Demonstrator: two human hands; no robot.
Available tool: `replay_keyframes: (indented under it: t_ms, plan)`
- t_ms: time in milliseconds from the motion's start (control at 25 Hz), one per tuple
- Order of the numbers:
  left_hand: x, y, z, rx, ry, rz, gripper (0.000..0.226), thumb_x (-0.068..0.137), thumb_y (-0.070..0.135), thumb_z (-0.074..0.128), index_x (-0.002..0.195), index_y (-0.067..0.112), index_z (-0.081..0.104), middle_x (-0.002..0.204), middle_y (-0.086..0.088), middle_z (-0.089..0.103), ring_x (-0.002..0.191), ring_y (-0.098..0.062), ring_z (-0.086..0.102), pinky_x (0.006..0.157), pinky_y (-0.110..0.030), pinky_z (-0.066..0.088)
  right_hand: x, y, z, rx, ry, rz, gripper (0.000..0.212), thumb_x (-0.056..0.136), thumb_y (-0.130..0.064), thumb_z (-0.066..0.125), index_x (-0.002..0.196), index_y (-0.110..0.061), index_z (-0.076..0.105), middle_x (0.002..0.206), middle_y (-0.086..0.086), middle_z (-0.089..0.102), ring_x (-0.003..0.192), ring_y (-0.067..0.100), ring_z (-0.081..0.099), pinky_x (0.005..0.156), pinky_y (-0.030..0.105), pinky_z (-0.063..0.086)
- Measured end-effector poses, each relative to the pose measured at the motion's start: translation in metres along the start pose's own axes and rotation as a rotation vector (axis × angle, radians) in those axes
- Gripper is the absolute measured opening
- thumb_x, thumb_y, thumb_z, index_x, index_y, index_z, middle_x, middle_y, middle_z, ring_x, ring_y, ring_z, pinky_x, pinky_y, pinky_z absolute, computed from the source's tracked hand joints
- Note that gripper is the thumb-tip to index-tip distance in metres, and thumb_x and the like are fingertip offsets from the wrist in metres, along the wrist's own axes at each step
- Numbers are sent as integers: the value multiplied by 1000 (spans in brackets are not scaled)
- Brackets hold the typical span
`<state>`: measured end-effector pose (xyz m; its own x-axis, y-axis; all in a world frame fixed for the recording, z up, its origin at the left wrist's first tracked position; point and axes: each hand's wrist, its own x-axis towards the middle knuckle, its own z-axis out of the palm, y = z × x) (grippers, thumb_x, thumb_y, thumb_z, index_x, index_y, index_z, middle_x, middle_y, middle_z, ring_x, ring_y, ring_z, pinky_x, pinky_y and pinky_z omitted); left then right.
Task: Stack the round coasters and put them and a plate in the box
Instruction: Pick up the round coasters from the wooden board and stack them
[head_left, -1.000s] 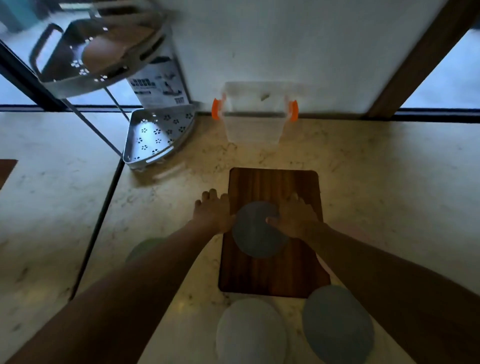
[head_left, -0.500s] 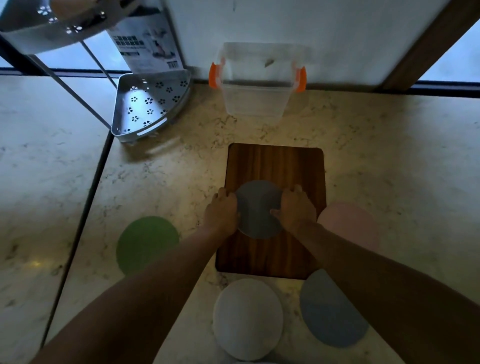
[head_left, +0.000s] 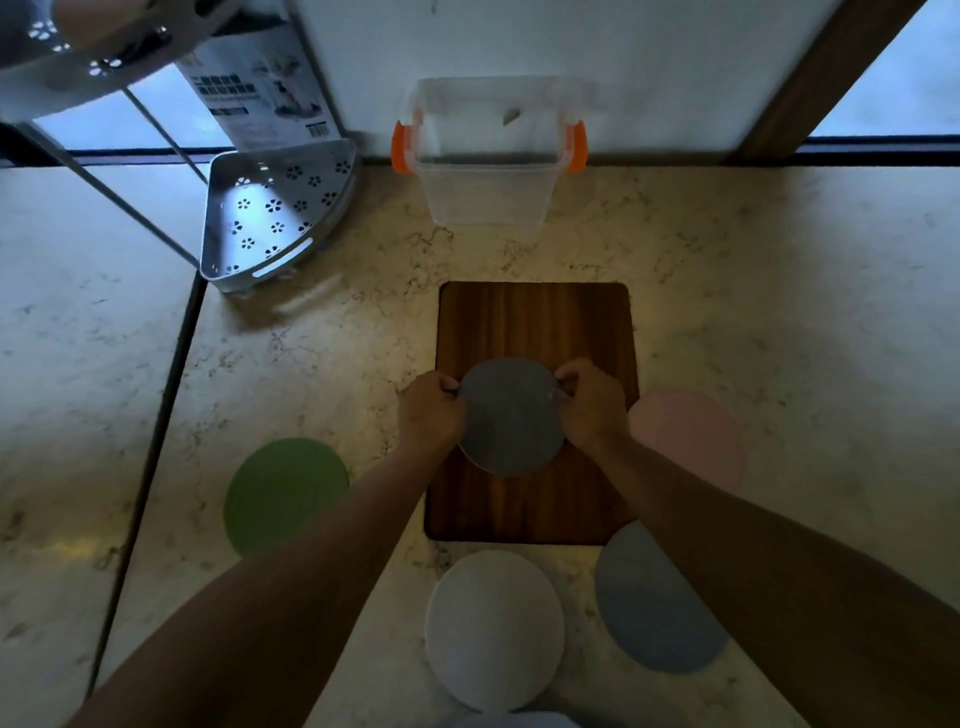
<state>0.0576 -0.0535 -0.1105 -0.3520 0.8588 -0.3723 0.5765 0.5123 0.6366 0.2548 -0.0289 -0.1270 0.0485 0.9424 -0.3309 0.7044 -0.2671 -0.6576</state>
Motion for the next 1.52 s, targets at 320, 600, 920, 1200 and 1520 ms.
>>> replay_keyframes:
  t_ms: [320,600,920,1200,1520]
  plan:
    - [-21,48,46,-198,-301,9,13,86,0,68,91,11,64,99,-9,66,90,-26,68,69,-44,63,-26,74,-75,59,185,137,20,82,-25,74,100,-17,72,101,3,74,87,12,61,80,21,41]
    - [-43,96,121,-158,-414,51,13,86,0,69,97,6,65,107,-16,66,92,-29,68,71,-46,62,-45,151,-131,93,250,250,17,83,-25,74,100,-20,73,97,1,74,86,11,64,79,24,43]
    - [-37,101,147,102,-329,178,20,86,16,72,105,9,69,102,-10,71,78,-20,70,74,-41,62,-35,171,-131,105,285,211,12,86,-23,70,98,-19,71,96,2,73,81,10,61,73,16,41]
    - [-43,103,157,179,-272,181,27,86,20,72,110,8,70,108,-11,71,89,-25,69,83,-44,59,-35,173,-129,-5,318,224,18,88,-29,67,98,-15,73,99,8,72,90,22,66,85,33,52]
    - [-48,113,165,191,-219,136,11,85,18,73,94,13,72,92,-4,69,69,-12,60,56,-22,47,-31,169,-133,-61,261,275,22,89,-29,66,94,-11,77,89,8,76,79,21,68,72,29,50]
